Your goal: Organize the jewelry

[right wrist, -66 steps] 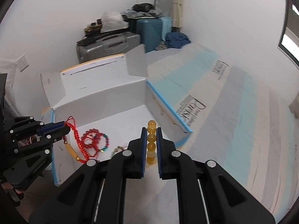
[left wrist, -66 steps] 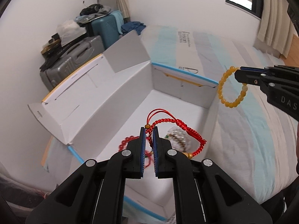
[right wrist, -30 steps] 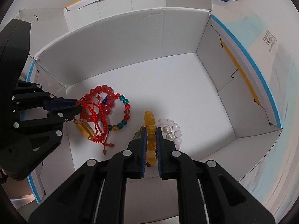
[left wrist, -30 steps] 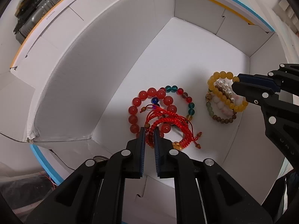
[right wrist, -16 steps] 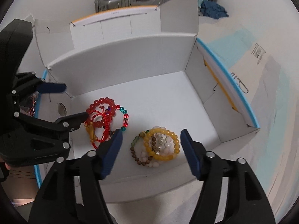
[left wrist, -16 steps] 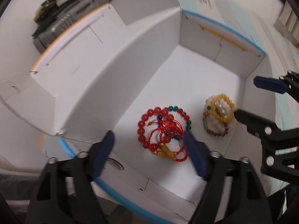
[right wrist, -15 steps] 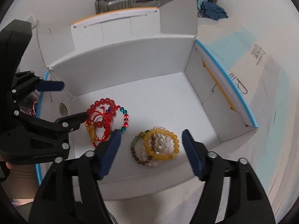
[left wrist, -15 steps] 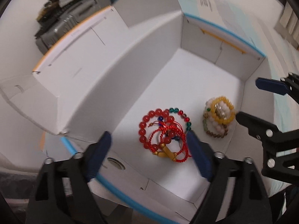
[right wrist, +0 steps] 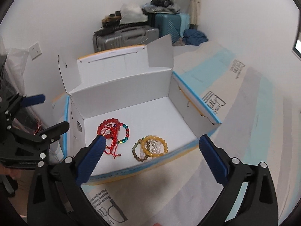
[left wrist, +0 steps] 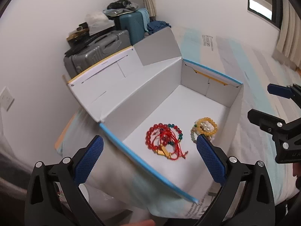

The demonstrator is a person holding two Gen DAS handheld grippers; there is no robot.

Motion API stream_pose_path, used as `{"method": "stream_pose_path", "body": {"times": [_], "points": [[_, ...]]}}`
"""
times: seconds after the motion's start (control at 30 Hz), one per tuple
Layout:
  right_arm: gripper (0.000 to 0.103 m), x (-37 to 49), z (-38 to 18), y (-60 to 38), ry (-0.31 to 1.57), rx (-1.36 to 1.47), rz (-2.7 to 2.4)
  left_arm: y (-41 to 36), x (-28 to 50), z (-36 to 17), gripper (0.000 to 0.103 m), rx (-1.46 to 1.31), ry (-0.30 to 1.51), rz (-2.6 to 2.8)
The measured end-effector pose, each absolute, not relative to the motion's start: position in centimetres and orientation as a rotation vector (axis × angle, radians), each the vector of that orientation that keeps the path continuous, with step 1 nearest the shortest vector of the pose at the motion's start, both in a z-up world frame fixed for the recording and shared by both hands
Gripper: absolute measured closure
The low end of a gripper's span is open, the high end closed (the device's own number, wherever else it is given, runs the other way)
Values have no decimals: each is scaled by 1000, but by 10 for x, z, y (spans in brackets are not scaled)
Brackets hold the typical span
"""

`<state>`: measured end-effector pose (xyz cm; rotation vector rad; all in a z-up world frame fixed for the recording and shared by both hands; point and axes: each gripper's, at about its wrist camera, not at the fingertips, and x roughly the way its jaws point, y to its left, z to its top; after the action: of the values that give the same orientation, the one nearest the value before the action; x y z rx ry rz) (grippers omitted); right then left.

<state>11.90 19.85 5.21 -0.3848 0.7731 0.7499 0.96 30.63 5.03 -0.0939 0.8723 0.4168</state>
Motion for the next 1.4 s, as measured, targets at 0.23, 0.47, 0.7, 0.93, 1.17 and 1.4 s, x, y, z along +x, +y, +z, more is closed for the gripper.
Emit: {"method": "stream_pose_path", "body": {"times": [0.23, 0.47, 0.7, 0.93, 1.17, 1.4], "points": [[7, 85, 62, 166, 743, -337, 669, 293, -34, 51, 6, -177, 817, 454], [7, 59, 61, 145, 737, -309, 632, 277, -59, 42, 6, -189, 813, 458], [7, 46, 61, 136, 721, -297, 616, 268, -64, 38, 6, -180, 822, 458], [8, 42, 61, 136, 715, -306, 615, 266, -64, 40, 6, -186, 819, 456], [7, 42, 61, 137, 717, -310, 612, 265, -63, 40, 6, -178, 822, 457], [7, 41, 60, 137, 717, -312, 607, 264, -62, 39, 6, -167, 823, 454]]}}
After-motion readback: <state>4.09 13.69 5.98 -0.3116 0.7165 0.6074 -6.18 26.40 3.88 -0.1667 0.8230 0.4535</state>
